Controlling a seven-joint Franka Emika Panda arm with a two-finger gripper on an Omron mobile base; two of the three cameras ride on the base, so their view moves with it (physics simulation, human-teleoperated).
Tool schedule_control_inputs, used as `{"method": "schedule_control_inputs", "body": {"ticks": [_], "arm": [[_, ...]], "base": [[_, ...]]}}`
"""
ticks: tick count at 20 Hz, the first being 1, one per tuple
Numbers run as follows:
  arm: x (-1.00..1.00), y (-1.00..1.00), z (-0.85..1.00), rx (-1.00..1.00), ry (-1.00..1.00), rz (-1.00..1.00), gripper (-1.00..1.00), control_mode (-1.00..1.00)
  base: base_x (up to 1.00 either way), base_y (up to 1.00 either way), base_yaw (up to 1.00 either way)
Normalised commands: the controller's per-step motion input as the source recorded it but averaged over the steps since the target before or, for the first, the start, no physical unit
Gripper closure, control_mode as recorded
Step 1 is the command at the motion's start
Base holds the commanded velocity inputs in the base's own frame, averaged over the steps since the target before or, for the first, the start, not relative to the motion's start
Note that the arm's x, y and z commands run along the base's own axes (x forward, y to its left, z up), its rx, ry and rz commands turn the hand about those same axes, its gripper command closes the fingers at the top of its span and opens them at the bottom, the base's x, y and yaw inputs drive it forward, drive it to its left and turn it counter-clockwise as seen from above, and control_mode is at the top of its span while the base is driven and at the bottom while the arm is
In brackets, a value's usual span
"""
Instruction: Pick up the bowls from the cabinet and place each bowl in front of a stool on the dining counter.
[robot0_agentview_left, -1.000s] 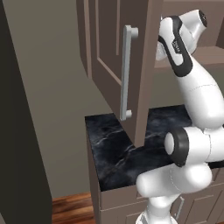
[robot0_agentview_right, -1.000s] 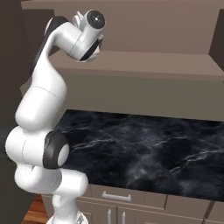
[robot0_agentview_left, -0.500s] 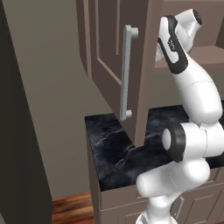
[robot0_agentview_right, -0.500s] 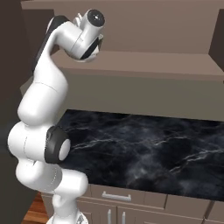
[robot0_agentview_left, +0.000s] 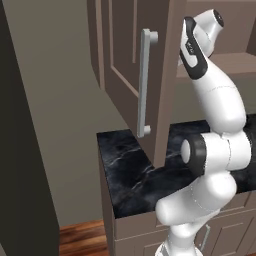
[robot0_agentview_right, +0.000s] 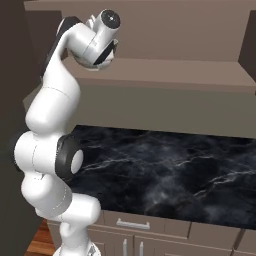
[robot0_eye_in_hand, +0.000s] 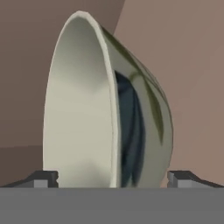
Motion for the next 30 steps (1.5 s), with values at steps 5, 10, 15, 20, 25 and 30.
{"method": "schedule_control_inputs", "body": {"ticks": [5,10,15,20,25,30], "arm": [[0.02,0.01,-0.18,0.00,0.04,0.00,-1.00,-1.00],[0.00,0.09,-0.31,0.00,0.05,0.00,1.00,-1.00],[0.00,0.11,-0.13,0.00,0.03,0.00,1.00,-1.00],[0.00,0.11,-0.06,0.00,0.00,0.00,1.00,-1.00],[-0.28,-0.02,-0.02,0.00,0.00,-0.02,1.00,-1.00],[-0.86,-0.24,0.00,0.00,-0.03,-0.10,1.00,-1.00]], "base": [[0.00,0.00,0.00],[0.00,0.00,0.00],[0.00,0.00,0.00],[0.00,0.00,0.00],[0.00,0.00,0.00],[0.00,0.00,0.00]]}}
